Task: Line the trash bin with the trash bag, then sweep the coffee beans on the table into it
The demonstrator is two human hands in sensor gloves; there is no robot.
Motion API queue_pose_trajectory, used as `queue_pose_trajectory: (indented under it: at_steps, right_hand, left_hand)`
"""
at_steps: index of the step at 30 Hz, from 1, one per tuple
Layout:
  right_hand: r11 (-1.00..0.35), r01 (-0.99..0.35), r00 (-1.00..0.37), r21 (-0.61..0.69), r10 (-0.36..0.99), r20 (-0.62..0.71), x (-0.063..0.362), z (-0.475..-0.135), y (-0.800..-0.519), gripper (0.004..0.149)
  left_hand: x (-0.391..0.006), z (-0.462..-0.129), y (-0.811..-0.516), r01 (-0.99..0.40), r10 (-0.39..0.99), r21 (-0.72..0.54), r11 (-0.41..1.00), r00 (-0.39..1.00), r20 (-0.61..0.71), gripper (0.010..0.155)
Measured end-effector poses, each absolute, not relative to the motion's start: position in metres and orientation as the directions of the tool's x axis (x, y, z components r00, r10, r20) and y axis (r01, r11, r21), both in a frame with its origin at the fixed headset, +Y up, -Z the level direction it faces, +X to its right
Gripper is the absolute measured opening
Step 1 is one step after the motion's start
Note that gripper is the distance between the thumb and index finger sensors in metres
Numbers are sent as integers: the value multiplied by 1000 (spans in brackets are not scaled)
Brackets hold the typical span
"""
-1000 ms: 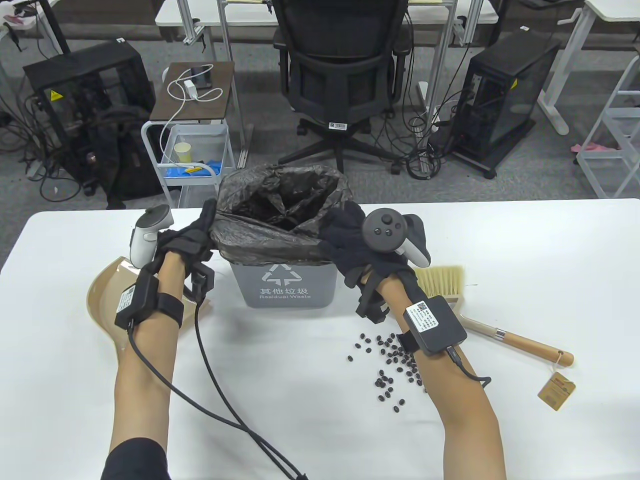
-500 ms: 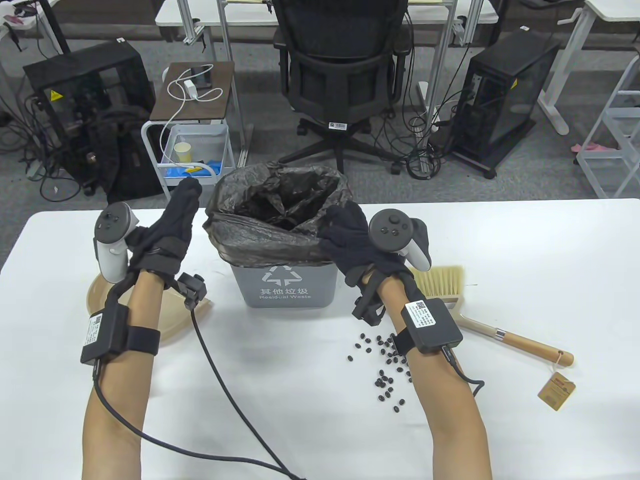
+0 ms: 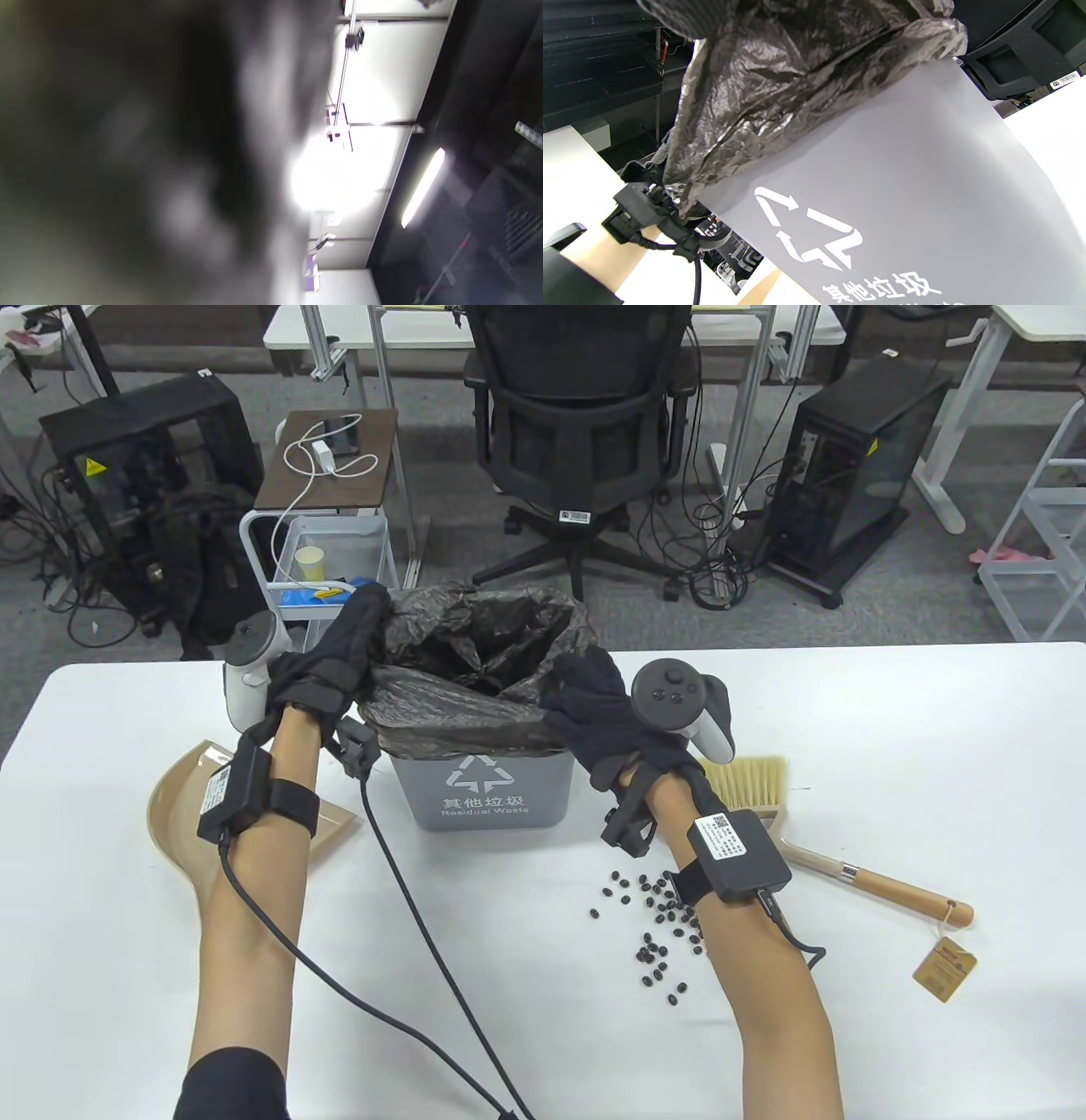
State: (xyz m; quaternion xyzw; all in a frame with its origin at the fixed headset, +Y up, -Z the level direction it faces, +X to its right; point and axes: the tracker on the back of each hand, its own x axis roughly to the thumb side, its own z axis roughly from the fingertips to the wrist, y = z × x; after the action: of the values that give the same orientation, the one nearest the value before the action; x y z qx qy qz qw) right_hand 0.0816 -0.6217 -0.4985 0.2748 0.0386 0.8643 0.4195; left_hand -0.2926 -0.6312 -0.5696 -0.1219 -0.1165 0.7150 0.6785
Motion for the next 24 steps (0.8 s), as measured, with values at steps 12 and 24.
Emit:
queue_pose_trajectory:
  at_steps: [12,24]
  right_hand:
    - [-644,-714,-498,276,743,446,81,-498,-623,48]
    - [-396,-884,-240,250,842,483,87,-479,-631,63]
  left_hand:
    - [-300,-545,-669,-909,998,-416,-6,19,-55,85]
    - [-289,-452,-656,-881,879,-142,451,411,243,89]
